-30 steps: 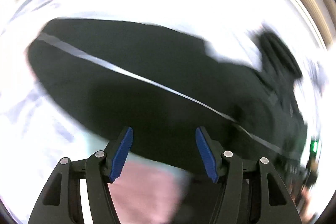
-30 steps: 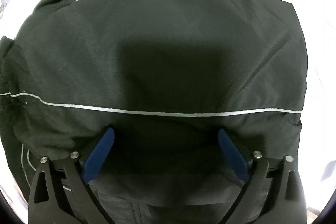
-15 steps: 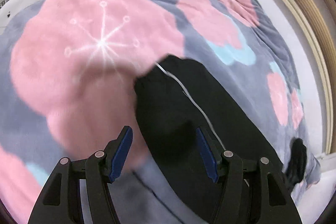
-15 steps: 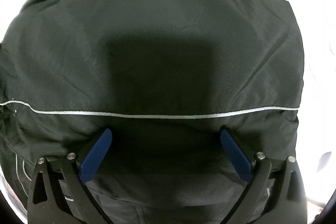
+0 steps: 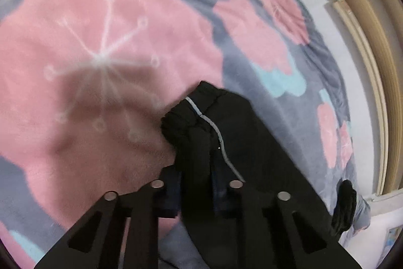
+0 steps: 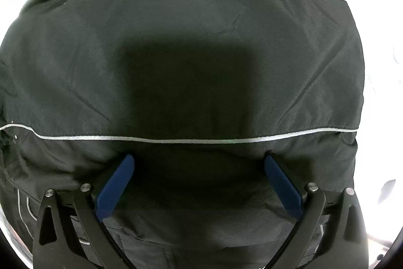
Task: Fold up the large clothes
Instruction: 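Grasp the other sleeve cuff with the left gripper and lift it, then fold the held sleeve across the jacket body with the left gripper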
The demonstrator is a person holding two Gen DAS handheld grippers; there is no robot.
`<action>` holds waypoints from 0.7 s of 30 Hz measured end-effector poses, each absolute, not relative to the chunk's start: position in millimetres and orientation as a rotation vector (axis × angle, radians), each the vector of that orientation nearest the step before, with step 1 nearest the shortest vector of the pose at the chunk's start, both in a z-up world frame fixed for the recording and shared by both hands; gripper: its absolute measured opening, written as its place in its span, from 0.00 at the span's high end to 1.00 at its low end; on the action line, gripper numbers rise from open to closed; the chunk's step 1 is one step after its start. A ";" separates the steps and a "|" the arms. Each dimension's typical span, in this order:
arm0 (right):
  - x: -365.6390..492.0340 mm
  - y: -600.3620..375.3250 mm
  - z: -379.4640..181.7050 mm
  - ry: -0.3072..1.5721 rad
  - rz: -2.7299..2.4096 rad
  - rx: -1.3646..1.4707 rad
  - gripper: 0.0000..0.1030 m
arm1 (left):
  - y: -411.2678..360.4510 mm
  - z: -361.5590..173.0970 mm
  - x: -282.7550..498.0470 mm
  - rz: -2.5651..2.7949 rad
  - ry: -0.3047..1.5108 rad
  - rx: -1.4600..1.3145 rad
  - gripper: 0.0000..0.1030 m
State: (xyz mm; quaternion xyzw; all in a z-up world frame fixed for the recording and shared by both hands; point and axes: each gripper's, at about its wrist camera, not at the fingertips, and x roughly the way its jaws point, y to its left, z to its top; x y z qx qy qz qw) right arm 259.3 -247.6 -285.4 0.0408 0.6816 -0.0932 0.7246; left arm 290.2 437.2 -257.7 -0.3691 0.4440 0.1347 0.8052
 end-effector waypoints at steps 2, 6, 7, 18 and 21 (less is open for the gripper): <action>258.7 -246.2 -287.2 1.502 -0.205 0.092 0.00 | 429.8 -234.7 270.2 0.328 0.886 -0.771 0.86; 250.6 -250.1 -289.3 1.487 -0.207 0.090 0.00 | 423.5 -225.3 237.3 0.514 0.901 -0.756 0.86; 249.1 -250.5 -289.8 1.485 -0.206 0.090 0.00 | 423.8 -239.3 234.7 0.562 0.965 -0.747 0.86; 223.2 -243.4 -252.4 1.409 -0.115 0.071 0.01 | 340.7 -148.7 218.4 0.327 0.836 -0.490 0.88; 206.9 -234.4 -229.5 1.345 -0.054 0.071 0.01 | 278.2 -105.9 211.7 0.201 0.793 -0.361 0.88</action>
